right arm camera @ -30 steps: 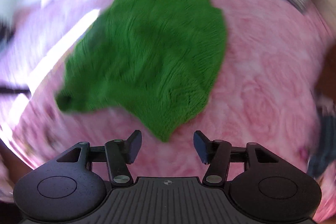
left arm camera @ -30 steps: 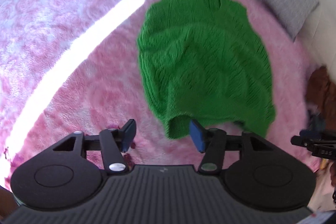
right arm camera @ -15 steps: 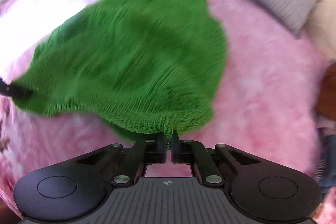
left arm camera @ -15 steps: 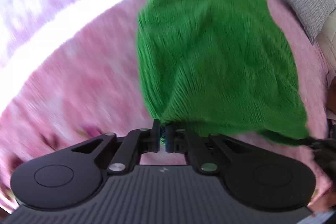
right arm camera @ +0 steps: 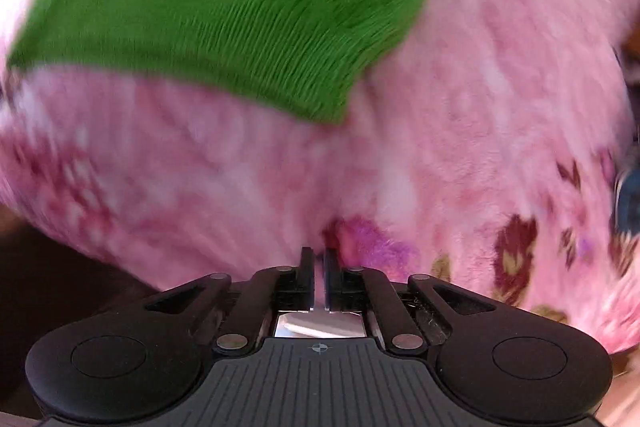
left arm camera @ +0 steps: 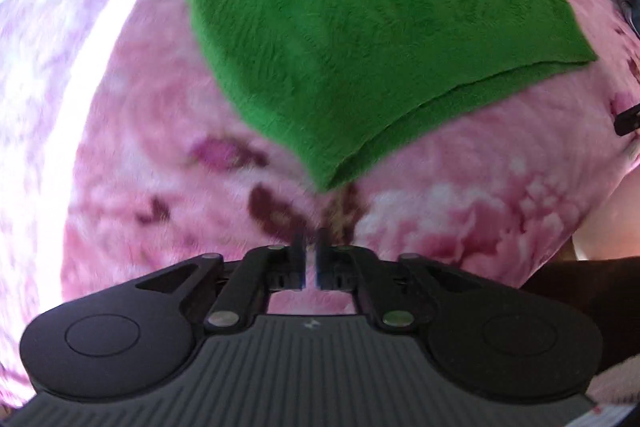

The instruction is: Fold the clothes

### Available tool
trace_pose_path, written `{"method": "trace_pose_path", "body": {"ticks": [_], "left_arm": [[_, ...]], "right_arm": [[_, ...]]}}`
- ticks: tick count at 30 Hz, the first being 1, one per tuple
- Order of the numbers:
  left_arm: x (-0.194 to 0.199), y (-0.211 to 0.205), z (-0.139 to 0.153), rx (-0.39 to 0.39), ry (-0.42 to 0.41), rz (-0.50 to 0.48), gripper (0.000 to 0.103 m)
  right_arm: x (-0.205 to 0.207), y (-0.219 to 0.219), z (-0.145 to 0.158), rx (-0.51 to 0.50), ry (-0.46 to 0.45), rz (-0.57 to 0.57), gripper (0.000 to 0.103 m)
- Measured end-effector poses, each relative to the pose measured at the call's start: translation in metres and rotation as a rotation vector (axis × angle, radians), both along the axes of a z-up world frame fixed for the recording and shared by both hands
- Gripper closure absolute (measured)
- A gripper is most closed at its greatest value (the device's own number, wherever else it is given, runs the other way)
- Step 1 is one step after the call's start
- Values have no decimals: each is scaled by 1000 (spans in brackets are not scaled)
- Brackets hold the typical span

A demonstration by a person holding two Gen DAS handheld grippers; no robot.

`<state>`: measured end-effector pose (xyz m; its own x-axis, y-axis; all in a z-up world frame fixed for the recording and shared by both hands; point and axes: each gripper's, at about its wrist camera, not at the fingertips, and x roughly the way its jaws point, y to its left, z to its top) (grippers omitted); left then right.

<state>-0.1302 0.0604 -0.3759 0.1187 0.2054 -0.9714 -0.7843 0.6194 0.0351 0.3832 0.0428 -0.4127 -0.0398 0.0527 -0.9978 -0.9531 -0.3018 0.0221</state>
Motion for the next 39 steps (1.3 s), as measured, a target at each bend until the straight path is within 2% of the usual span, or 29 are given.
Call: {"method": "trace_pose_path", "body": {"ticks": [1,2,3,4,6,7,8,10,14,16,19,26,31,33,34,35,36,37,38,39], "left_arm": [[-8,3,6,3,-36,38,95],[-16,9,12,-2,-77,85,90],[-25,17,18,-20,-128,147,77],[-32,27,23,-37,-182,220,67],[-38,46,33,-28,-268,347,67],[-38,51,36,-13,-299,378,67],[-29,54,39,9,-310,375,67],[-8,52,42,60,-271,261,67],[47,32,30,142,-172,-66,67],[71,19,23,174,-138,-196,67],[95,0,8,223,-91,-341,66],[114,-19,-20,305,23,-521,67],[112,-28,-33,370,60,-609,66],[113,-32,-36,413,83,-658,65],[114,-34,-37,442,93,-685,65],[113,-34,-39,480,105,-709,67],[111,-37,-40,516,121,-735,76],[110,-38,-43,534,136,-758,80],[109,-39,-45,539,145,-775,90],[107,-38,-45,538,142,-782,95]], "right_arm": [[7,4,6,6,40,-40,98],[16,9,12,23,77,-87,82],[25,15,19,48,125,-140,58],[34,21,25,79,184,-201,50],[50,31,32,149,276,-346,47],[54,35,35,179,299,-393,47],[50,39,38,217,305,-394,47],[27,39,45,297,230,-246,47],[-32,17,38,397,70,155,47],[-56,4,30,425,24,294,48],[-84,-7,19,473,-3,430,52],[-120,-11,-21,546,-102,630,57],[-126,-21,-35,587,-172,746,58],[-129,-22,-40,636,-229,775,61],[-130,-22,-43,665,-270,790,64],[-131,-21,-45,679,-301,802,75],[-131,-18,-48,674,-315,805,86],[-130,-15,-51,657,-312,800,92],[-129,-12,-52,634,-298,792,101],[-127,-11,-51,615,-285,782,103]]}}
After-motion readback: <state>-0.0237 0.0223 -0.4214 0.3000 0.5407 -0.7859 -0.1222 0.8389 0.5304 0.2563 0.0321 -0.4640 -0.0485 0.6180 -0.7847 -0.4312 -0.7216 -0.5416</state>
